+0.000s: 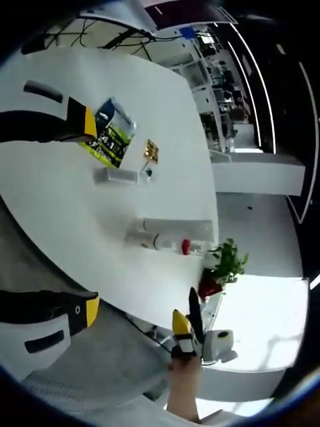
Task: Arrange the skincare products in the storage area until every visible bottle or jar stands upright without overlapping.
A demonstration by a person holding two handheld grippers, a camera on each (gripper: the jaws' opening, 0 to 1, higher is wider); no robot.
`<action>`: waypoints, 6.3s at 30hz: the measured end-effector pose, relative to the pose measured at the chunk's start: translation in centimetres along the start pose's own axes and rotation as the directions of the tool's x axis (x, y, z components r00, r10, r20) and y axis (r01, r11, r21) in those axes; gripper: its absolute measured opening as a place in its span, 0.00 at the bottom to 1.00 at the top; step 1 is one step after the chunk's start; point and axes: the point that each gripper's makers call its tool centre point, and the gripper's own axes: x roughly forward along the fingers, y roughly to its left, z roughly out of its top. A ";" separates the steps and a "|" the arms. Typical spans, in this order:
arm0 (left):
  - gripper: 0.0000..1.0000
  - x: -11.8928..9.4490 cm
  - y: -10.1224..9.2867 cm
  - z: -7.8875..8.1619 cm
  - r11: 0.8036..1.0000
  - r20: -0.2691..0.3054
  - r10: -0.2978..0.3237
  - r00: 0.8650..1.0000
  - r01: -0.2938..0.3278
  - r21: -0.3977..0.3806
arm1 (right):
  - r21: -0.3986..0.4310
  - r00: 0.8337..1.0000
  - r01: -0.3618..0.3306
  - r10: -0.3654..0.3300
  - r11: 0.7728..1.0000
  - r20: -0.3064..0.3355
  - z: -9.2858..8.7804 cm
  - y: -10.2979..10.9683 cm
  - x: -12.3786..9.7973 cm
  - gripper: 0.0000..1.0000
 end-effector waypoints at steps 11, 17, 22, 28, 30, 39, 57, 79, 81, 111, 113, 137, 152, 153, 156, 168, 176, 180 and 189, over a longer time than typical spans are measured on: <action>0.85 0.2 0.1 -0.5 1.000 -0.020 0.005 1.000 -0.005 0.012 | 0.006 0.995 0.063 -0.062 0.998 -0.079 -2.0 -1.0 -0.3 0.99; 0.85 0.2 0.2 -0.7 1.000 -0.031 0.010 0.999 -0.010 0.018 | -0.032 0.992 0.046 -0.050 0.998 -0.117 -2.4 -0.4 -0.1 0.99; 0.84 0.1 0.0 -0.5 1.000 -0.027 0.012 1.000 -0.011 0.024 | -0.006 0.993 0.051 -0.052 0.999 -0.104 -2.4 -0.6 -0.4 0.99; 0.85 0.4 -0.2 0.0 1.000 -0.018 -0.013 1.000 0.013 -0.022 | -0.010 0.992 0.052 -0.053 0.999 -0.115 -2.6 -0.6 -0.4 0.98; 0.85 0.6 -0.3 0.0 0.999 -0.023 -0.026 0.999 0.025 -0.041 | -0.020 0.992 0.048 -0.050 0.999 -0.113 -2.4 -0.4 -0.4 0.98; 0.81 2.2 0.1 -0.8 0.999 -0.106 -0.032 0.994 0.032 -0.002 | -0.133 0.989 0.015 -0.035 0.991 -0.144 -2.5 0.5 0.1 0.99; 0.77 6.7 2.5 -1.3 0.998 -0.280 -0.039 0.959 0.051 0.036 | -0.146 0.984 0.026 -0.051 0.989 -0.172 -3.0 0.0 -0.1 0.96; 0.58 13.1 6.2 -2.2 0.987 -0.484 -0.013 0.875 0.088 0.133 | -0.137 0.976 0.028 -0.056 0.990 -0.208 -3.7 -0.6 0.2 0.92; 0.57 13.4 6.4 -2.0 0.986 -0.491 -0.014 0.871 0.093 0.137 | -0.134 0.976 0.032 -0.060 0.990 -0.210 -3.8 -0.8 0.2 0.92; 0.39 17.7 7.6 -2.6 0.966 -0.631 -0.007 0.775 0.167 0.195 | -0.111 0.968 0.048 -0.073 0.993 -0.239 -4.7 -1.3 0.2 0.92; 0.38 17.9 7.7 -2.7 0.966 -0.639 -0.010 0.769 0.171 0.191 | -0.115 0.968 0.045 -0.072 0.992 -0.242 -4.7 -1.2 0.2 0.92; 0.24 18.7 8.8 -2.9 0.981 -0.657 0.010 0.754 0.119 0.151 | -0.122 0.964 0.045 -0.075 0.991 -0.255 -4.9 -1.3 0.2 0.91; 0.23 17.0 8.8 -2.4 0.995 -0.625 -0.016 0.780 0.075 0.068 | -0.133 0.962 0.031 -0.066 0.991 -0.264 -5.1 -1.1 0.3 0.91; 0.23 17.0 8.8 -2.3 0.996 -0.622 -0.020 0.783 0.072 0.058 | -0.133 0.962 0.030 -0.065 0.991 -0.264 -5.1 -1.1 0.3 0.90; 0.23 16.5 8.6 -2.1 0.998 -0.608 -0.033 0.793 0.060 0.023 | -0.133 0.962 0.027 -0.062 0.991 -0.265 -5.1 -1.0 0.3 0.90; 0.23 13.3 5.5 -1.1 0.993 -0.522 -0.104 0.847 0.061 -0.098 | -0.143 0.963 0.005 -0.043 0.990 -0.266 -5.1 -0.5 0.4 0.90; 0.23 12.1 5.1 -1.0 0.988 -0.479 -0.119 0.870 0.057 -0.142 | -0.153 0.964 -0.011 -0.030 0.988 -0.264 -5.0 -0.1 0.4 0.89; 0.23 11.2 4.5 -0.3 0.984 -0.450 -0.128 0.884 0.057 -0.169 | -0.152 0.966 -0.006 -0.033 0.988 -0.256 -4.8 -0.2 0.4 0.86; 0.23 9.2 2.8 1.8 0.974 -0.352 -0.152 0.923 0.079 -0.214 | -0.050 0.982 0.013 -0.022 0.999 -0.189 -3.6 -0.5 -0.2 0.82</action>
